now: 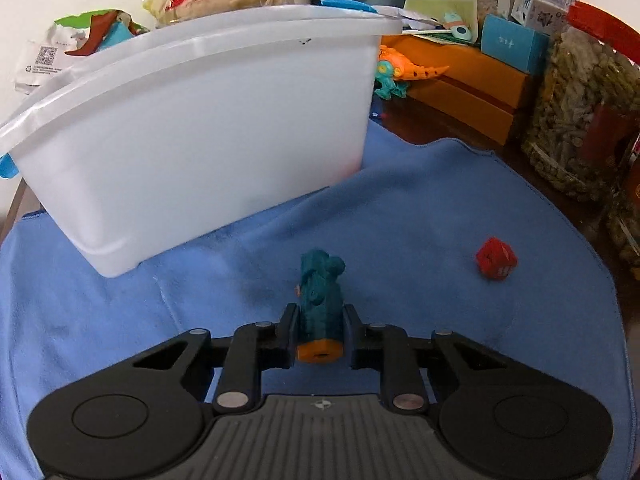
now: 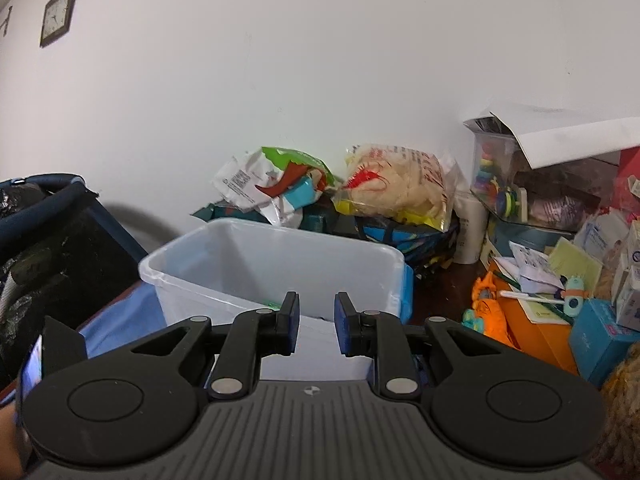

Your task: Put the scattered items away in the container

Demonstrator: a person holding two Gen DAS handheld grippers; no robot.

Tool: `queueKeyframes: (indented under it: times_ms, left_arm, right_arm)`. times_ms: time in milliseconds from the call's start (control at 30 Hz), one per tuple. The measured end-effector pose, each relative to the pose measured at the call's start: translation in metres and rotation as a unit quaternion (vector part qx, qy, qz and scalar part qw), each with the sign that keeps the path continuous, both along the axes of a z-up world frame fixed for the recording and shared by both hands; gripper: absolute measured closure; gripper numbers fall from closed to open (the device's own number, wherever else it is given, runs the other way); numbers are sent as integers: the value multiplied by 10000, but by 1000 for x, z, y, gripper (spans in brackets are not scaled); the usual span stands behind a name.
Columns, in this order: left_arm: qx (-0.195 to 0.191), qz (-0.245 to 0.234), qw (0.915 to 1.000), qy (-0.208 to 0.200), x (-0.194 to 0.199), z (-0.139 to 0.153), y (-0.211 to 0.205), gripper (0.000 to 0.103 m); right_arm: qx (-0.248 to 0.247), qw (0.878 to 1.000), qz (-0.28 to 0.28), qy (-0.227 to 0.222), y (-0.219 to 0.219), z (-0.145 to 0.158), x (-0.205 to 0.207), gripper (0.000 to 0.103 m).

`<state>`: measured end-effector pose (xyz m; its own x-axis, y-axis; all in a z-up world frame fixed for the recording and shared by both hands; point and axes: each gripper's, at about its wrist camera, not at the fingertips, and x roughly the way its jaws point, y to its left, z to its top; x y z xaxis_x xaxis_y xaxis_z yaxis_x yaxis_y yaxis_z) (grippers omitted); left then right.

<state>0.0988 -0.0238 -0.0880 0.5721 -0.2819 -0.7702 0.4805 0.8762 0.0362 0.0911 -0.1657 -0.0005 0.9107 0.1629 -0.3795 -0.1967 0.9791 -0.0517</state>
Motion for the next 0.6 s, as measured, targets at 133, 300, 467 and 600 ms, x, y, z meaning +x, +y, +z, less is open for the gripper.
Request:
queueKeyframes:
  times_ms: [133, 300, 467, 600]
  left_arm:
    - [116, 82, 9999, -15, 3, -1, -2, 66]
    - [196, 160, 9995, -199, 7, -4, -6, 52]
    - [109, 56, 9993, -355, -1, -6, -10, 76]
    - [33, 58, 9994, -333, -7, -3, -11, 76]
  right_arm:
    - [-71, 9987, -119, 488, -18, -32, -8, 44]
    - [-125, 9898, -81, 1417, -29, -104, -31, 48]
    - [25, 9866, -199, 1619, -30, -141, -34, 63]
    - [-37, 9895, -82, 1440, -25, -140, -37, 73]
